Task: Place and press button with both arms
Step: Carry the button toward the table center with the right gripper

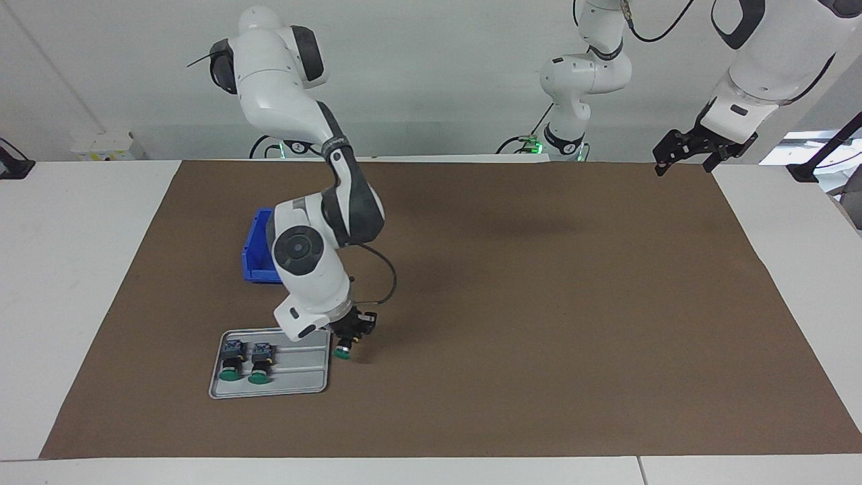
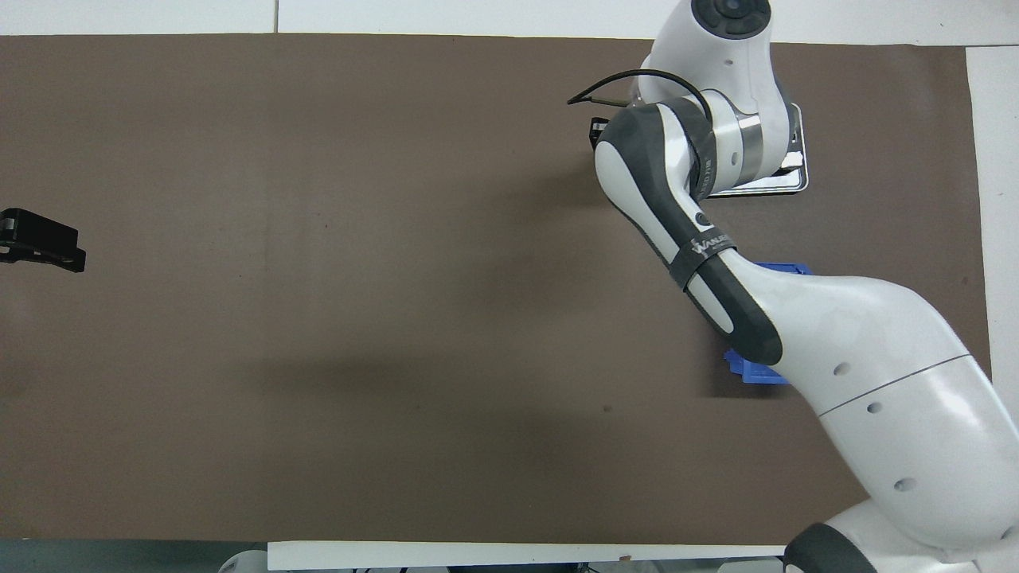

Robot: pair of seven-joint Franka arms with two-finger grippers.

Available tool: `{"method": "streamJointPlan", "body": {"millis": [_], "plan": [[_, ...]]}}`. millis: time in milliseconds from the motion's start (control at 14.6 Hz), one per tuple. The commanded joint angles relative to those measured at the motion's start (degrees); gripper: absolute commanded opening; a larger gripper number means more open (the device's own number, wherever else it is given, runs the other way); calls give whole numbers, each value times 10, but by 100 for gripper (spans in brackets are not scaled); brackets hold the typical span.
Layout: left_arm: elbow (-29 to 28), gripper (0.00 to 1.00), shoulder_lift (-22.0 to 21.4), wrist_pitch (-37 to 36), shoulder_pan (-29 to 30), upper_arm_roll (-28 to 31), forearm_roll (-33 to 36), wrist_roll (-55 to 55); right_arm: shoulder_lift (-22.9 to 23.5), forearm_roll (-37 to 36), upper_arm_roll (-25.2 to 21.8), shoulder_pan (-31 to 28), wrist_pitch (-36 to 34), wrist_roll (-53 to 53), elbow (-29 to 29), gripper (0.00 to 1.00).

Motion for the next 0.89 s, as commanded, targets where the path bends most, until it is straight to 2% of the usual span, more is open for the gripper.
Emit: {"method": "streamJointPlan", "body": {"millis": [0,274,480,617,754,822], "plan": [[-7,100,-5,9,2,1,-1,8,1,5,8,65,-12,177,16,0],[-7,100,-5,7,4,2,-1,8,-1,18,10,119,-5,461,14,4],[-7,100,-6,6,5,3,-1,8,0,51,10,139,40,679,-4,4],[-7,100,-6,5,4,3,-1,7,0,55,10,159,45,751,-20,11],[-8,100,-6,4,4,4,-1,6,7,51,10,160,59,825,-44,13],[-10,100,-6,4,5,4,-1,5,7,50,10,160,62,829,-57,13]]}}
